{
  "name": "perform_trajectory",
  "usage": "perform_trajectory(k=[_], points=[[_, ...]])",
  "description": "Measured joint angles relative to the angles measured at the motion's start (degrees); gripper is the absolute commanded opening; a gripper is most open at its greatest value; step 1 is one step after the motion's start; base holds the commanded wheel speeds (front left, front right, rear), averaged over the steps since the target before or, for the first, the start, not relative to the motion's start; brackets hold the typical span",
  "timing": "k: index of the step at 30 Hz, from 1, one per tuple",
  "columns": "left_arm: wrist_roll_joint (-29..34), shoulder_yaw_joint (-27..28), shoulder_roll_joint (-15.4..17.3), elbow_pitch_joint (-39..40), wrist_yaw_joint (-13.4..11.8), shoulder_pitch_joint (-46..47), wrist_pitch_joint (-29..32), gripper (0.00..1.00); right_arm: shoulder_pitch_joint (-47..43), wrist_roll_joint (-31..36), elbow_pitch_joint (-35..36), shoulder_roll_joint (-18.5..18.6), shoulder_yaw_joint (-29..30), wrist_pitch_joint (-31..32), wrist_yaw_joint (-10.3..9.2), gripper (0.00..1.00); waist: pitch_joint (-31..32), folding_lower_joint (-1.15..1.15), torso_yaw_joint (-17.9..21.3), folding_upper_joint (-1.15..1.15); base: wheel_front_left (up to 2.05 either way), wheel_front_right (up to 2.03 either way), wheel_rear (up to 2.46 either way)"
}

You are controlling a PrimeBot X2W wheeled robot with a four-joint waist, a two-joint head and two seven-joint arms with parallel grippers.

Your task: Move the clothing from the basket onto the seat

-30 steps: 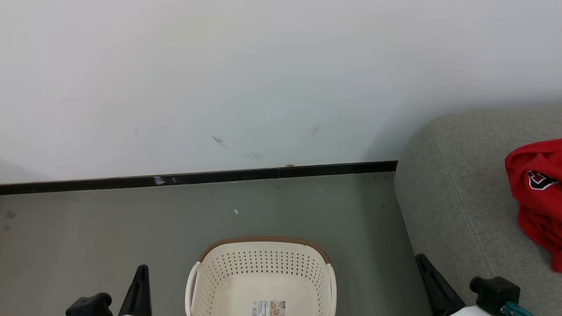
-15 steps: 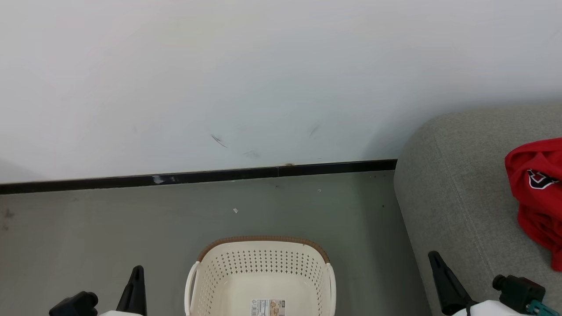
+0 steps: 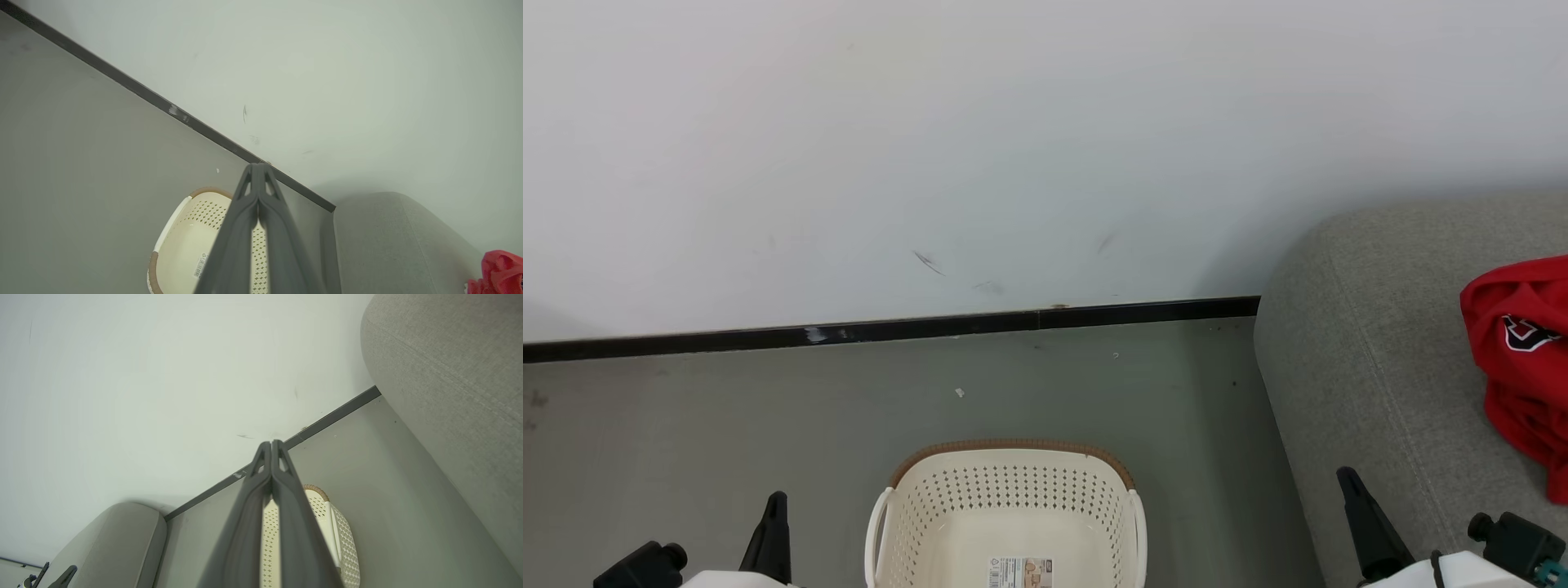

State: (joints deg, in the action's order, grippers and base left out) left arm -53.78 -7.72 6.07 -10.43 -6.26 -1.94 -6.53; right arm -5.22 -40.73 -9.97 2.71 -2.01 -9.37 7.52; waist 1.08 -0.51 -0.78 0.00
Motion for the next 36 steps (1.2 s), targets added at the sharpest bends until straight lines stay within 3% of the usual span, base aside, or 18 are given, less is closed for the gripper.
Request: perform_trajectory(k=[21, 36], points=[[-12.9, 3.9, -1.1, -0.3, 3.5, 1.5, 4.2, 0.0, 2.7, -19.5, -1.9, 1.7, 1.0, 3.5, -0.02, 0.0, -0.5, 0.4, 0.3, 0.0, 0.0, 0.0, 0.0], [-22.4, 6.9, -2.1, -0.8, 6.1, 2.7, 7.1, 0.0, 4.9, -33.5, -3.2, 2.8, 1.3, 5.8, -0.03, 0.0, -0.8, 0.47, 0.5, 0.0, 0.0, 0.0, 0.0]])
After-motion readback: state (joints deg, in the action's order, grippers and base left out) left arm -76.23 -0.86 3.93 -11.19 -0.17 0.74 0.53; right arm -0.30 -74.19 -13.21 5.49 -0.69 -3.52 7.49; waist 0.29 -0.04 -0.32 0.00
